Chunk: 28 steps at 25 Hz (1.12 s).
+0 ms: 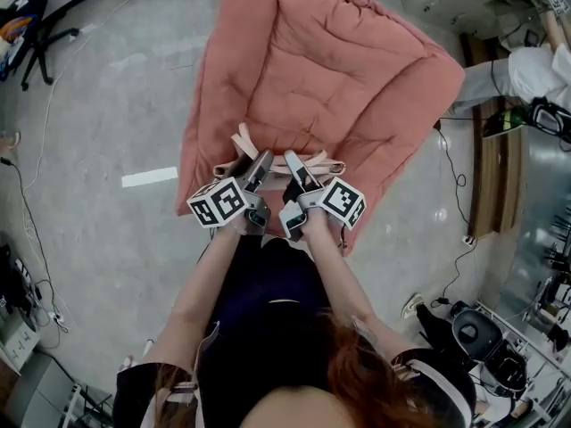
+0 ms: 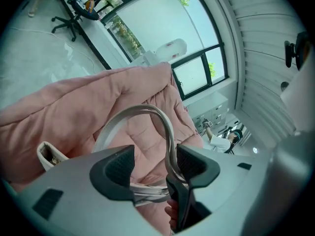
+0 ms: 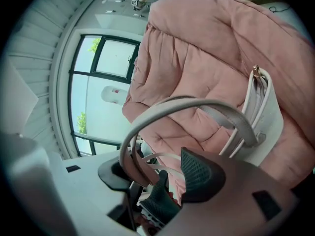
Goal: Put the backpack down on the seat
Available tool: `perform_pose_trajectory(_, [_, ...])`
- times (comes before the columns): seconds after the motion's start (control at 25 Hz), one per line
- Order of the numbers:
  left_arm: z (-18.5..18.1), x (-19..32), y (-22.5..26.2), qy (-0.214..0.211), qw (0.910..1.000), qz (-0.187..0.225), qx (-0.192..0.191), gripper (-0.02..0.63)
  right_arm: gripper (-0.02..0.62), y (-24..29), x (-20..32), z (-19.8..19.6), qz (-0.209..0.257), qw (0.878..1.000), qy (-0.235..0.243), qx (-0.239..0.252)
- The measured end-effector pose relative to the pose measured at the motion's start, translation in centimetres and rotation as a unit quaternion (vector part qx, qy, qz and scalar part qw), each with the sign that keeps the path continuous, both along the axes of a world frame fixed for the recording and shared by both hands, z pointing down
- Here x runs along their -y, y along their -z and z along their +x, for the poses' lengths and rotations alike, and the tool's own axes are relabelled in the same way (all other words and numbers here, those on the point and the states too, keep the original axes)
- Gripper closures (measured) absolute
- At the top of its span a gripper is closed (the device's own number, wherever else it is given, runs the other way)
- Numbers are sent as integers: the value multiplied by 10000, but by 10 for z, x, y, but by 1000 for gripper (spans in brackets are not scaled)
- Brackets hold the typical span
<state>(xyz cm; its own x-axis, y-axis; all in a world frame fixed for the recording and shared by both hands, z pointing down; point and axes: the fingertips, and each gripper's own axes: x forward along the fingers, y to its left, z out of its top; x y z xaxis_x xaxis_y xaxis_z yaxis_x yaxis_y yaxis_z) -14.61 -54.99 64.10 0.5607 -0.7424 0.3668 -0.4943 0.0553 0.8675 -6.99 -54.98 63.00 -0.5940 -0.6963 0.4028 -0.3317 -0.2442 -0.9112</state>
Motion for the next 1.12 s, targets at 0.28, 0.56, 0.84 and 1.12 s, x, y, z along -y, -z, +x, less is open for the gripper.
perform_pose_trajectory(0.28, [-6, -4, 11, 174, 9995, 234, 137, 337, 347, 17, -5, 2, 160, 9995, -102, 258])
perform_pose_trajectory(0.56, [-1, -29, 21, 250, 9990, 317, 184, 338, 347, 32, -27, 15, 346, 9989, -86, 316])
perform_pose_trajectory(0.84, [20, -56, 40, 173, 9980, 568, 238, 337, 347, 45, -60, 34, 496, 9983, -74, 289])
perform_pose_trajectory(1.12, [28, -95, 57, 46, 9955, 849, 407, 338, 347, 60, -98, 43, 748, 9967, -57, 312])
